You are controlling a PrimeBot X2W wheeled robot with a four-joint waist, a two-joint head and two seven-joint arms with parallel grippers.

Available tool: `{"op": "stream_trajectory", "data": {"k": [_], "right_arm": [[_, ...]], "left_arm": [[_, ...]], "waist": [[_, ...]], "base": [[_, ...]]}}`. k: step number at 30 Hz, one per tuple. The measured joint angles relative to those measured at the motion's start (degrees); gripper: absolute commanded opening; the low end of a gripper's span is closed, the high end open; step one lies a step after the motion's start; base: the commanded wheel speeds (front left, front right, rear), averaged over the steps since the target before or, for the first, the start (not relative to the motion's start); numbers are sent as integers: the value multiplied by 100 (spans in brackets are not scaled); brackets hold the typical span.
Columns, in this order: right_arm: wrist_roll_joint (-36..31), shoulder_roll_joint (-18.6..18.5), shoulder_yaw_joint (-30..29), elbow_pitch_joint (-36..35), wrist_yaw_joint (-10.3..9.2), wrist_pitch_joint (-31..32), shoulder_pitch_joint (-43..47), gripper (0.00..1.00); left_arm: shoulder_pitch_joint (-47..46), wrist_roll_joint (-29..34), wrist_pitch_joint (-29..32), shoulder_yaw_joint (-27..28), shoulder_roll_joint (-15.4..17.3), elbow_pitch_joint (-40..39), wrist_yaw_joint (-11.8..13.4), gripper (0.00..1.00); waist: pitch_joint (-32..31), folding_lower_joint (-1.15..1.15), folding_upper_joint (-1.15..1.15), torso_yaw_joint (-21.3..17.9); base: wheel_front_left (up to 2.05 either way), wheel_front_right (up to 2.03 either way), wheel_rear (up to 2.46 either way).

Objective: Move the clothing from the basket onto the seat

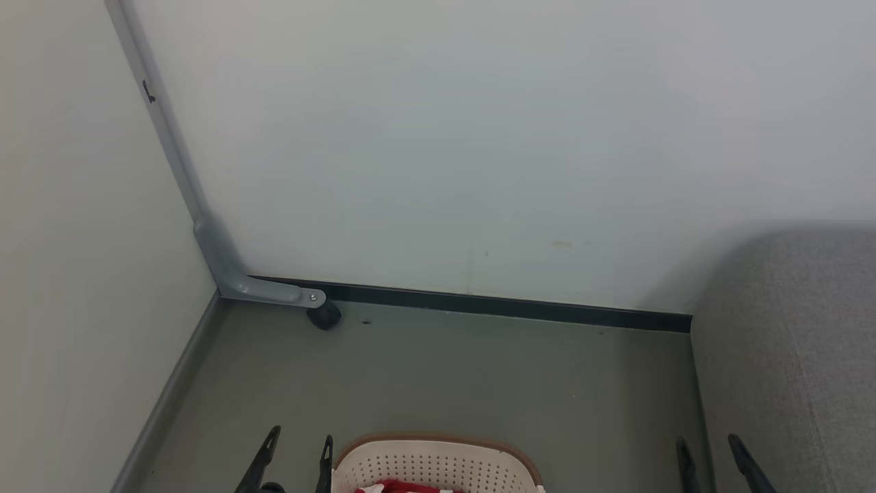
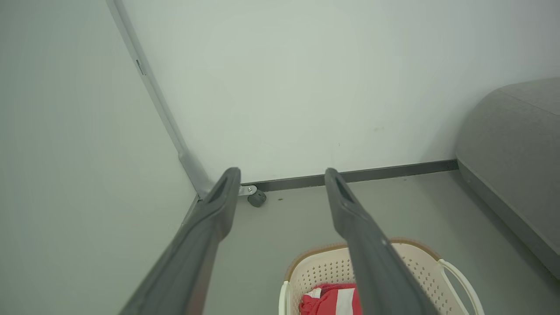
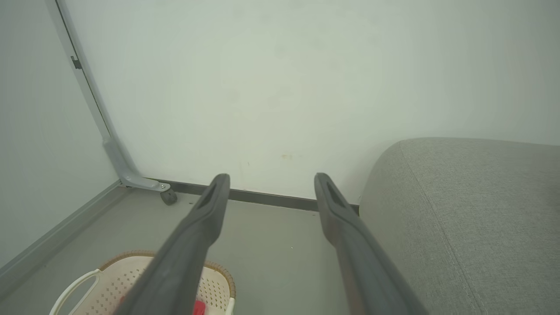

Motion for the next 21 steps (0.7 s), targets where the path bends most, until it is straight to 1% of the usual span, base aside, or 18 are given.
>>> {"op": "stream_trajectory", "data": {"k": [5,9,16,19,21], "right_arm": [[-52,-9,-27,82,-10,0,16,100],[-87,-32,-43,107,-77,0,21,100],[-258,-66,-5,103,-132,0,2,100],[-307,-67,12,87,-157,0,-4,100],[-314,-79,20,66,-159,0,-13,100]], "left_arm": [[13,0,0,-29,-3,-19,-23,100],[14,0,0,-34,-2,-34,-59,100],[-10,0,0,-30,10,-22,-158,100],[-59,0,0,-24,18,9,-159,100],[-158,0,0,-21,37,48,-211,100]], "waist": [[115,0,0,-93],[285,0,0,-159],[727,1,0,-301],[873,0,0,-354],[1021,1,0,-413]], "base": [[0,0,0],[0,0,0],[0,0,0],[0,0,0],[0,0,0]]}}
